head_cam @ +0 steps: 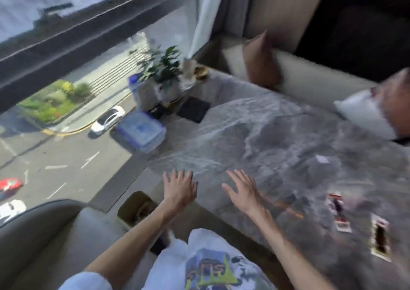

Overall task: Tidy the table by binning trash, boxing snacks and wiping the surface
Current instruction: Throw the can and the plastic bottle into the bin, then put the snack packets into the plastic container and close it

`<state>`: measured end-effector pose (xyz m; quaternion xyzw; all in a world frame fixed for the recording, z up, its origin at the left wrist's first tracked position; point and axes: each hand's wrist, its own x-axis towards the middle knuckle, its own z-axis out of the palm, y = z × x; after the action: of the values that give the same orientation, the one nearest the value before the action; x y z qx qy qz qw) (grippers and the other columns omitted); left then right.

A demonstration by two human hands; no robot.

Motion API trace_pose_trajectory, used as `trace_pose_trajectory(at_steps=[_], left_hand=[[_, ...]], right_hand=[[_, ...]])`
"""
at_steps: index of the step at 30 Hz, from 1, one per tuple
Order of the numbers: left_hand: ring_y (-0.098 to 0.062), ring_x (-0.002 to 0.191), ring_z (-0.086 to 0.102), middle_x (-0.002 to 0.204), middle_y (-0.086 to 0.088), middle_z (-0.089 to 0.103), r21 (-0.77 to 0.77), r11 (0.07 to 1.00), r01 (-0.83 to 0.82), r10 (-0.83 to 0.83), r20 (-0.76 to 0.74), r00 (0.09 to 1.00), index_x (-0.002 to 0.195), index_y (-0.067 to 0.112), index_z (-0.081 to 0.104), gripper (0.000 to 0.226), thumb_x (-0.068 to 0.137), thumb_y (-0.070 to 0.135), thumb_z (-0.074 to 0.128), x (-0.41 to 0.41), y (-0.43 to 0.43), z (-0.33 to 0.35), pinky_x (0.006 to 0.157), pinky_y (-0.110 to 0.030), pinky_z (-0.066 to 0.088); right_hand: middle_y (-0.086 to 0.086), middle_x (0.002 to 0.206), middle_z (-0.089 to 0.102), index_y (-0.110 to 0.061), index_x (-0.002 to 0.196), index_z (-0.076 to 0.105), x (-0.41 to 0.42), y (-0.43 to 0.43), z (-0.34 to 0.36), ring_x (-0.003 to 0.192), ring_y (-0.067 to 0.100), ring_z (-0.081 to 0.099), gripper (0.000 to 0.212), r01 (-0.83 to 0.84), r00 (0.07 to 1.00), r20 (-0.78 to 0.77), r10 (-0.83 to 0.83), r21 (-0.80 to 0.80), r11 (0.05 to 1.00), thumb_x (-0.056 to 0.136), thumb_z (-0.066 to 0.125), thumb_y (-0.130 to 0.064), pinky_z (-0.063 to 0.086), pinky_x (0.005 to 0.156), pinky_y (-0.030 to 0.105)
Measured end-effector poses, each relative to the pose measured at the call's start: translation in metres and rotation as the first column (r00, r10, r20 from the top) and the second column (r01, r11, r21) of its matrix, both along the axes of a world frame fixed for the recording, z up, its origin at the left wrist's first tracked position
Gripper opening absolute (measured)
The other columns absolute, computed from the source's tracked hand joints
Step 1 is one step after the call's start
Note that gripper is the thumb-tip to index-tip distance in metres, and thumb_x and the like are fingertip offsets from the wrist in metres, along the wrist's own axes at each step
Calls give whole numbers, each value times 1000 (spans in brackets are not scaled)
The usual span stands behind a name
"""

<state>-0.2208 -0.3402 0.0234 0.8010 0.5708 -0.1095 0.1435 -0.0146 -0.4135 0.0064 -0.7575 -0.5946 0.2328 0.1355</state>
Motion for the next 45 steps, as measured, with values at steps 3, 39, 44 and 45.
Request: trace_pose_trajectory(at_steps=[3,39,44,45], left_hand=[[-30,131,42,135,-6,53,92,988,124,-126,18,992,128,23,49,45,95,48,32,54,10,25,112,-55,26],[-26,134,41,142,-3,49,52,998,33,-37,71,997,135,23,47,44,98,43,33,-2,157,29,112,-48,27],[-36,118,55,128,-15,59,-94,929,-359,371,264,890,127,13,52,36,98,32,39,-110,203,12,94,-44,46],[-38,116,56,126,-18,59,-128,889,-440,457,317,831,126,10,51,35,98,28,39,-129,213,8,92,-44,46]], right_hand=[[6,149,46,-22,140,49,48,-21,21,141,23,37,55,131,991,-2,-131,77,988,92,54,-48,28,116,39],[14,132,62,-9,132,58,41,88,33,123,27,57,48,268,961,-54,-270,-40,963,90,65,-31,35,105,30],[6,143,54,-17,143,44,-53,201,33,132,22,50,56,35,980,-190,-66,-164,986,94,54,-42,36,105,27],[6,141,55,-18,144,43,-75,225,33,131,22,51,56,6,973,-226,-47,-180,984,95,55,-40,36,105,27]])
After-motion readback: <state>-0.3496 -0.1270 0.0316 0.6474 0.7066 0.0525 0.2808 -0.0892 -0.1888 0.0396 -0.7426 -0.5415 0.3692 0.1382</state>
